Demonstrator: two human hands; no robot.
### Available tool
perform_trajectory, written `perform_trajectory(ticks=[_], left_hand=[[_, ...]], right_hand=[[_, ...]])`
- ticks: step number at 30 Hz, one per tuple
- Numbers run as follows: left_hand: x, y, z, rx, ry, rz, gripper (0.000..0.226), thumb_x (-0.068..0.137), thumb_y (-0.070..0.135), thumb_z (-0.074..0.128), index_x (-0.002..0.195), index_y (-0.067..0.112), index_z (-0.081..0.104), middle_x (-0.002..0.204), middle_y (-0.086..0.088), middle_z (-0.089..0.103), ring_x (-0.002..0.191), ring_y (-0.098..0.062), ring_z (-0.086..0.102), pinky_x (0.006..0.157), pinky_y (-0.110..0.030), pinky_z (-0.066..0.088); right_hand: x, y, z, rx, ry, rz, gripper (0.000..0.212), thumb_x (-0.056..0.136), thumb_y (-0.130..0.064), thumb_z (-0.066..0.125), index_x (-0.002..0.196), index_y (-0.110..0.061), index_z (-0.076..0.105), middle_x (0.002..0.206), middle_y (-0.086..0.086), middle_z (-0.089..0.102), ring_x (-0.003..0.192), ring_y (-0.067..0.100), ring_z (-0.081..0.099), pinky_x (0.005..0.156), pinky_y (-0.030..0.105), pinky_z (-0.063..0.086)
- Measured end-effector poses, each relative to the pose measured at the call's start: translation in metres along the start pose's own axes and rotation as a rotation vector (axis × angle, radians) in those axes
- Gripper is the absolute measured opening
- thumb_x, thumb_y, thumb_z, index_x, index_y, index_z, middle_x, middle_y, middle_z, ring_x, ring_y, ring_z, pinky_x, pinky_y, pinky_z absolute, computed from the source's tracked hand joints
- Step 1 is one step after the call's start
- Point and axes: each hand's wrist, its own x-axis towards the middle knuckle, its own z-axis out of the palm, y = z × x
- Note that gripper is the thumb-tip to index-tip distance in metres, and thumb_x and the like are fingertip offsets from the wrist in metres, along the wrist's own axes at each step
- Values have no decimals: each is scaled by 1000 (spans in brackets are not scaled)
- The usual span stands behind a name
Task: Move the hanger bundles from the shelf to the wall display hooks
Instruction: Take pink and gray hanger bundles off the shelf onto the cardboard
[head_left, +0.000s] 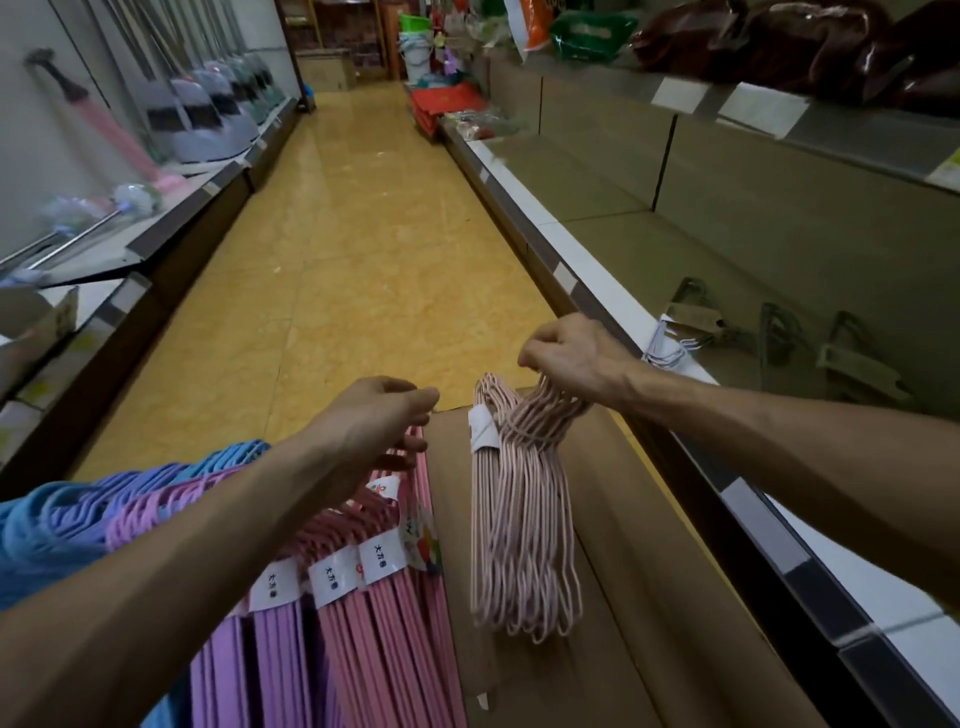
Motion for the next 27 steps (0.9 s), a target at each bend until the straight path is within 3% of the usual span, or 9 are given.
perform_trajectory(ticks=[7,11,14,17,19,24,27], left_hand=[[14,3,-22,-139,110,26,35,101,19,53,134,7,51,121,-10,62,103,-28,64,93,-45,54],[22,3,-36,-211,183,64,31,101,19,53,130,8,55,116,-8,64,99,-27,67,90,-43,55],[26,-1,-41,-190,214,101,24,101,18,52,123,11,58,112,-5,65,97,-24,67,87,-40,56],[29,-5,-42,-92,244,140,19,102,17,50,116,14,62,111,-2,65,95,-21,67,87,-39,57],[32,-8,-43,31,251,189,19,102,16,50,113,16,65,109,0,66,95,-18,67,87,-38,57],[35,-14,-44,401,174,325,19,101,19,51,113,22,65,109,4,65,97,-13,64,83,-32,55],[38,-17,-40,621,15,319,25,98,23,55,123,23,61,119,2,62,106,-15,60,79,-25,50]], right_hand=[[-14,-11,53,-253,-116,-61,38,95,-32,46,121,-13,66,122,6,68,100,22,65,69,31,56],[-10,-22,78,-301,-139,-74,42,92,-37,45,109,-8,71,109,11,72,92,28,67,80,47,58],[-4,-33,89,-302,-171,-79,44,92,-43,50,109,-8,71,107,11,73,89,27,69,76,44,60],[-3,-44,96,-244,-239,-130,59,94,-51,54,138,-12,51,132,12,62,110,27,63,82,35,54],[-3,-43,98,-205,-254,-162,68,93,-53,56,147,-15,38,141,13,54,119,27,58,87,35,51],[-8,-29,90,-21,-243,-121,77,85,-59,65,144,-15,43,143,8,52,122,21,54,91,31,49],[-13,-17,88,120,-249,-85,77,83,-58,68,143,-14,46,140,4,54,124,17,53,101,34,48]])
